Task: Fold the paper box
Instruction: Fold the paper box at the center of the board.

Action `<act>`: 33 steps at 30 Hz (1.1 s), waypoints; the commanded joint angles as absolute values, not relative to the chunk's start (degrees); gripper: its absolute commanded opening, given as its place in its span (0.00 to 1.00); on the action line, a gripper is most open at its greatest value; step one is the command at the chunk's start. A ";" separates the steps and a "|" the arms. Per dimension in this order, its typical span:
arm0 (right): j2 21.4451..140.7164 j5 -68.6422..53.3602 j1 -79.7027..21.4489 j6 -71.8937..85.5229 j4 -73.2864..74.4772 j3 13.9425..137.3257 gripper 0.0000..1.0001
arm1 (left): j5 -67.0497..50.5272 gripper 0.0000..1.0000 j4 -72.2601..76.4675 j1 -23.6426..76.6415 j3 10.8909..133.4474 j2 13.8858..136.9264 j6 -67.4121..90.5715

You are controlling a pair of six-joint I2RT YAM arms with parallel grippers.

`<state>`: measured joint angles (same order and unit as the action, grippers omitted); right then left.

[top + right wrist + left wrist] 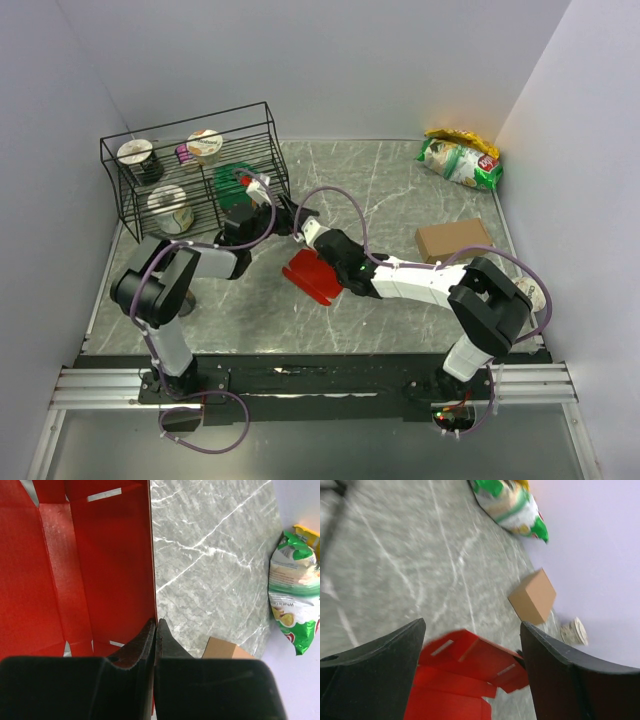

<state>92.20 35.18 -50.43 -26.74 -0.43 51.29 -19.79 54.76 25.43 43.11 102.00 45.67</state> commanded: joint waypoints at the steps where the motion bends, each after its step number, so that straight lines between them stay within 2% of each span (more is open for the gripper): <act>1: 90.79 36.39 -50.71 -27.86 -4.48 50.45 0.00 | -16.26 0.83 52.13 22.33 43.06 99.49 44.47; 8: 90.35 35.16 -50.71 -28.21 -4.74 49.92 0.00 | -18.89 0.84 49.48 21.36 48.51 106.07 44.47; 12: 90.70 35.51 -50.80 -28.48 -5.10 49.75 0.00 | -26.53 0.80 53.95 21.27 50.98 111.00 46.22; 14: 90.88 35.59 -50.71 -28.91 -5.27 49.57 0.00 | -30.04 0.77 60.54 21.44 50.01 112.76 47.80; 20: 92.02 36.30 -50.71 -30.14 -5.71 50.10 0.00 | -33.48 0.69 67.92 22.32 47.55 114.78 52.54; 33: 93.78 38.76 -51.15 -32.26 -4.92 51.24 0.00 | -32.96 0.65 77.41 26.36 40.44 114.87 59.50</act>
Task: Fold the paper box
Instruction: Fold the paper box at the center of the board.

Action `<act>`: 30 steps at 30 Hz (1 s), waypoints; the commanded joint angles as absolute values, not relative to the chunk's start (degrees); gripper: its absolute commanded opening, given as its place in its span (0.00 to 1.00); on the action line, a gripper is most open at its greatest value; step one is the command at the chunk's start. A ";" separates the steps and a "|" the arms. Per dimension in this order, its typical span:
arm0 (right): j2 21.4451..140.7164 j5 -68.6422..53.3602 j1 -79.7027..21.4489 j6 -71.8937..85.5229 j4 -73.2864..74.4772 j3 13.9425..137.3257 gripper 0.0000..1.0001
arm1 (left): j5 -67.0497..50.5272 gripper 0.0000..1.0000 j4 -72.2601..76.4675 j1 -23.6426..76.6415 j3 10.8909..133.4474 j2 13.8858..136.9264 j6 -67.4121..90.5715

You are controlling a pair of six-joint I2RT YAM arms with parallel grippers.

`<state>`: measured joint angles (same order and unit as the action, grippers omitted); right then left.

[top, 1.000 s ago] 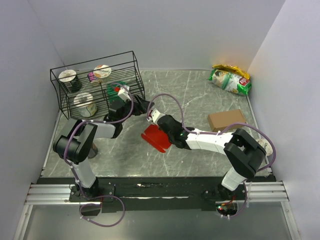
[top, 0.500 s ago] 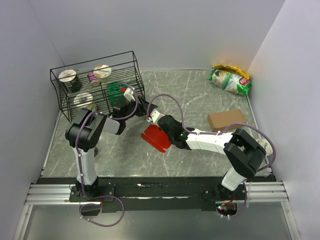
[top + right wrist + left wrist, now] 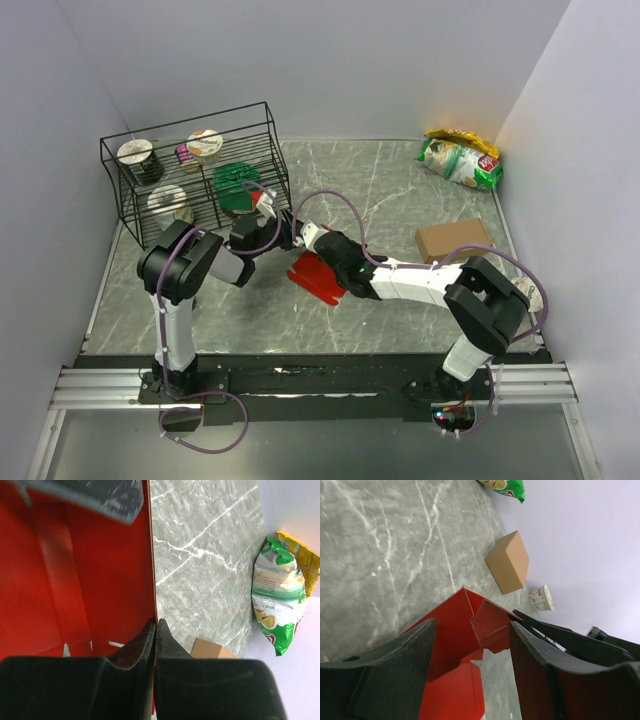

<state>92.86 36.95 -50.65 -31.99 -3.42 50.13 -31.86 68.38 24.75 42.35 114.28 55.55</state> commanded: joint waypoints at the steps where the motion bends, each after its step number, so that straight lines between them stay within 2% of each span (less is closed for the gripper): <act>1: 93.87 38.85 -51.15 -32.17 -4.83 51.33 0.00 | -32.70 0.65 78.13 26.89 40.26 114.96 59.94; 15: 94.22 41.83 -52.82 -34.63 -9.32 48.34 0.00 | -26.81 0.66 75.15 27.60 42.27 115.23 63.72; 30: 95.71 44.82 -54.40 -37.44 -14.06 47.02 0.00 | -23.91 0.60 65.74 27.86 45.79 115.66 63.37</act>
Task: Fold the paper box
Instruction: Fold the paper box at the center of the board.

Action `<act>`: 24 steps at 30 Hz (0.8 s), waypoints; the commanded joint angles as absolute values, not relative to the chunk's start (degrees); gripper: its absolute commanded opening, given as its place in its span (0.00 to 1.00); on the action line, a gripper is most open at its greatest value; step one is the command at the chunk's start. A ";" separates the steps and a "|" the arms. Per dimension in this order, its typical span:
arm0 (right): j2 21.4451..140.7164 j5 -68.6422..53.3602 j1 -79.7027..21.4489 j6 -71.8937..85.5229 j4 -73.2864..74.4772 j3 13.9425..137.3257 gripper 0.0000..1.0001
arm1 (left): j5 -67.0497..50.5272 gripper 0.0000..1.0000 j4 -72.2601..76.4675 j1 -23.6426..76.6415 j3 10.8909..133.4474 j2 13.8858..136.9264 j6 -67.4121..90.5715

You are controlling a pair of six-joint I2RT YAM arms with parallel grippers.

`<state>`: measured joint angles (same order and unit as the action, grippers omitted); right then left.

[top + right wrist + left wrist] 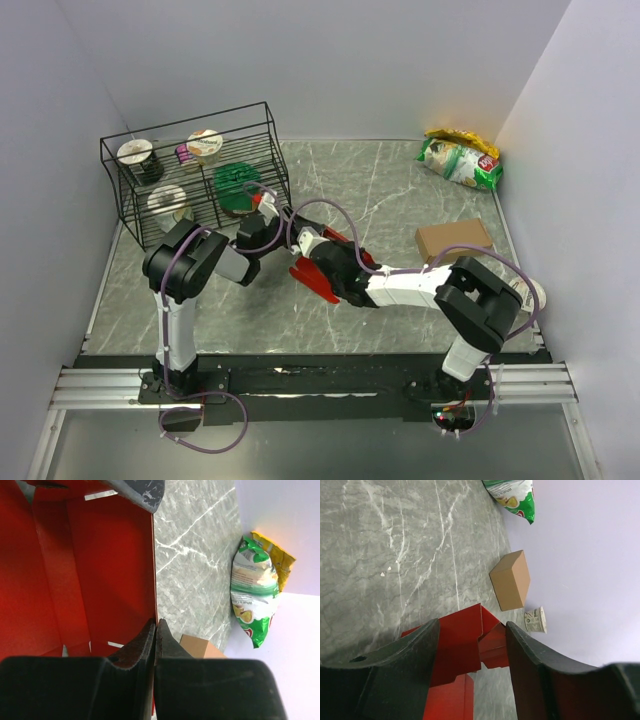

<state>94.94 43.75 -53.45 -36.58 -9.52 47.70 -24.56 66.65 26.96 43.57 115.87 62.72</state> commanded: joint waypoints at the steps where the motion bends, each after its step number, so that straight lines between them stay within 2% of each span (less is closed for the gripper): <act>1: 95.71 44.91 -54.40 -37.62 -14.15 46.85 0.00 | -23.91 0.59 65.39 27.95 45.97 115.84 63.28; 6: 95.36 44.12 -54.49 -36.92 -13.89 46.84 0.00 | -23.29 0.50 63.37 28.30 46.14 116.02 61.88; 8: 94.84 43.51 -54.49 -36.48 -13.36 46.93 0.00 | -23.03 0.43 61.80 28.39 46.40 116.02 60.82; 13: 93.52 40.53 -54.41 -33.05 -9.85 47.72 0.17 | -22.15 0.33 58.10 29.00 47.20 116.02 57.75; 20: 90.53 37.18 -54.05 -26.72 -3.61 49.39 0.28 | -20.57 0.29 55.02 29.53 47.29 115.22 55.02; 22: 90.00 36.91 -53.79 -24.71 -2.12 50.09 0.34 | -20.48 0.28 54.93 29.71 47.20 115.14 54.58; 24: 89.91 36.13 -53.00 -22.33 1.04 51.50 0.35 | -20.22 0.28 54.76 29.97 46.94 115.05 53.88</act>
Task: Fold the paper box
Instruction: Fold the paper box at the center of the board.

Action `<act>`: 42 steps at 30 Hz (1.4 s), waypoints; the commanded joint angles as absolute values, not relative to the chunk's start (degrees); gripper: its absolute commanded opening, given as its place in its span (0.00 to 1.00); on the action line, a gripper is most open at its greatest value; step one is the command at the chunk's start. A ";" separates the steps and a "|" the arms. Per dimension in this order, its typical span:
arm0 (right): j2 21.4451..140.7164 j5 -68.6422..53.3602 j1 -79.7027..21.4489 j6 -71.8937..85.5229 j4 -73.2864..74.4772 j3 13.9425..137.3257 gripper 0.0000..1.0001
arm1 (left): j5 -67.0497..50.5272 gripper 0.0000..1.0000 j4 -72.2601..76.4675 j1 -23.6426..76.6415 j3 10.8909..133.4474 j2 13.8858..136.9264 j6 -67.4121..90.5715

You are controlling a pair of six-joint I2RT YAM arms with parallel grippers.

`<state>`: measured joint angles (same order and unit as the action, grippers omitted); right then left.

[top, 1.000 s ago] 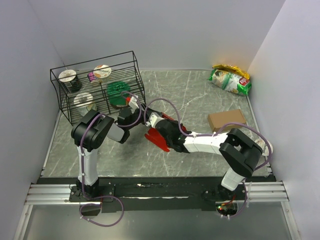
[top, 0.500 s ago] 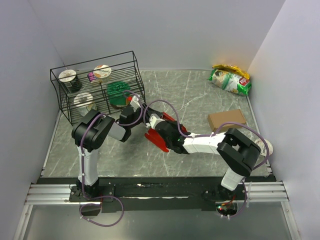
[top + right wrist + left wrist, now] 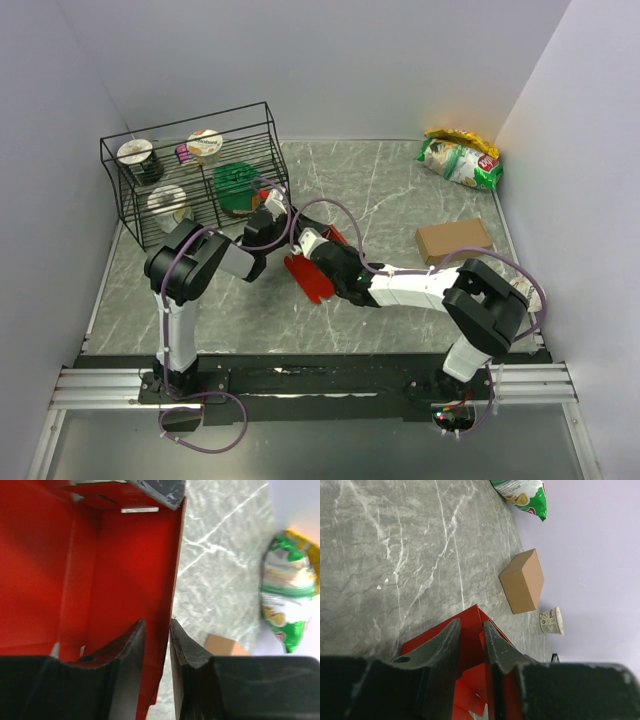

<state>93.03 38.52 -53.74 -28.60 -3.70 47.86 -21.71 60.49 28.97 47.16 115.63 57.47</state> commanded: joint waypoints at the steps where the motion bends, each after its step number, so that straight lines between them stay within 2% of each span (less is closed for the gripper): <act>1: 89.48 35.43 -52.65 -21.54 2.01 51.94 0.37 | -20.04 0.27 55.19 30.06 46.50 115.05 53.62; 6: 88.51 27.54 -48.53 -14.51 11.22 56.51 0.48 | -20.39 0.25 59.32 30.93 44.65 115.31 51.25; 10: 86.58 18.41 -44.23 -9.33 16.78 59.76 0.67 | -20.13 0.24 61.00 31.55 43.60 115.75 49.57; 13: 83.51 9.80 -40.80 -6.07 18.45 60.64 0.78 | -19.60 0.24 61.00 31.90 43.16 115.66 48.96; 16: 80.78 2.31 -37.54 -2.03 18.72 60.82 0.83 | -19.16 0.24 61.08 31.99 42.72 115.40 48.34; 21: 79.72 -11.41 -30.51 6.76 19.07 60.82 0.82 | -18.55 0.24 60.64 32.26 42.45 114.52 47.55; 27: 82.61 -22.56 -26.38 14.14 17.50 60.65 0.76 | -17.67 0.23 61.43 32.61 41.05 113.73 47.11; 31: 85.77 -26.19 -24.97 16.96 15.12 59.94 0.69 | -17.67 0.23 62.58 32.70 40.43 113.73 47.37; 42: 91.84 -28.13 -23.64 17.40 12.39 60.29 0.65 | -17.31 0.22 65.21 33.05 38.50 112.67 46.50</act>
<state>90.43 -26.48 -24.27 16.93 15.31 58.57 -16.58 67.96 32.14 40.60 113.14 48.69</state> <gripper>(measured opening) 0.654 0.233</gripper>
